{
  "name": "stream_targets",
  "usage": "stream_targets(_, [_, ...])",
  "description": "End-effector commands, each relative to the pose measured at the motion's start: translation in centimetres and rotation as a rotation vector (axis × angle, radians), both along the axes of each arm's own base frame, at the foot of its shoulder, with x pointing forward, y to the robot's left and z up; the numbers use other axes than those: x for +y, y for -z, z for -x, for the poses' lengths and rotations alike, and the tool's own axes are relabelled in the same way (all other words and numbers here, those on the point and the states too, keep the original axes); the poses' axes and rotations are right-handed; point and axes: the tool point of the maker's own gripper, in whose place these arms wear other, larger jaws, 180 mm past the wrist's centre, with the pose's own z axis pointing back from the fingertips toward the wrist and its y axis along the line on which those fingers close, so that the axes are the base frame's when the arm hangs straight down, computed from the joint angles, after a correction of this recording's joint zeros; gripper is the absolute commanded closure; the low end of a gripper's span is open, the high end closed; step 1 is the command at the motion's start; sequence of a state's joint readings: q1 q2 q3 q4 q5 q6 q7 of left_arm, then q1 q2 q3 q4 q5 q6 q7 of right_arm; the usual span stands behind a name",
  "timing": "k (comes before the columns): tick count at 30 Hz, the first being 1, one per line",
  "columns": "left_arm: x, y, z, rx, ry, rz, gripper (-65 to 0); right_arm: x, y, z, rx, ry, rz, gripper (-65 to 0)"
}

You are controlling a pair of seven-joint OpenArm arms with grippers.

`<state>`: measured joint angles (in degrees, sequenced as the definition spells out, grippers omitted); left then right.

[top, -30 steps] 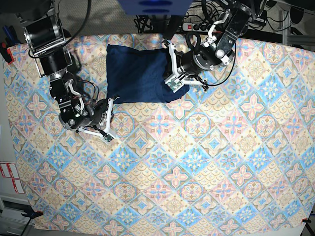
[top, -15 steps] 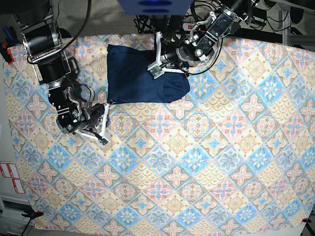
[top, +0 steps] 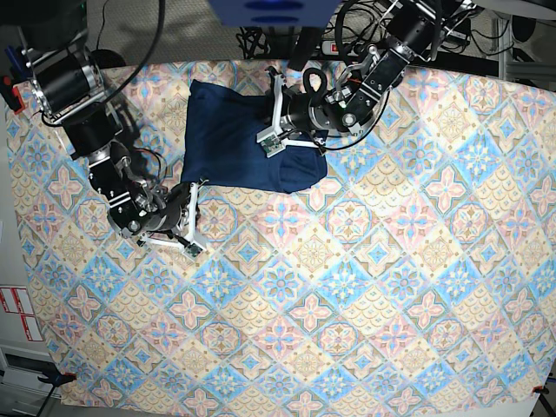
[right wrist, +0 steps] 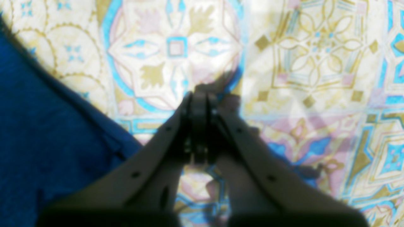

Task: Fold the T-shirt properly
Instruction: 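Push the bundle with the left gripper toward the right gripper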

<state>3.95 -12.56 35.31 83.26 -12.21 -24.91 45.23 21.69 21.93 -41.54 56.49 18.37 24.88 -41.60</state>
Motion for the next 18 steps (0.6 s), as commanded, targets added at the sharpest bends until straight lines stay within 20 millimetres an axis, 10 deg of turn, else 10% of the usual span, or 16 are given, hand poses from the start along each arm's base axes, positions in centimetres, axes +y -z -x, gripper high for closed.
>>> stream_targets(1, [1.7, 0.1, -2.1, -0.058, -0.029, -0.078, 0.0, -1.3, 1.4, 2.8, 0.088, -0.033, 0.070, -0.1])
stream_targets(18, [4.3, -0.6, -9.3, -0.193, -0.035, -0.177, 0.0, -0.7, 0.9, 7.7, 0.077, -0.123, 0.041, -0.1])
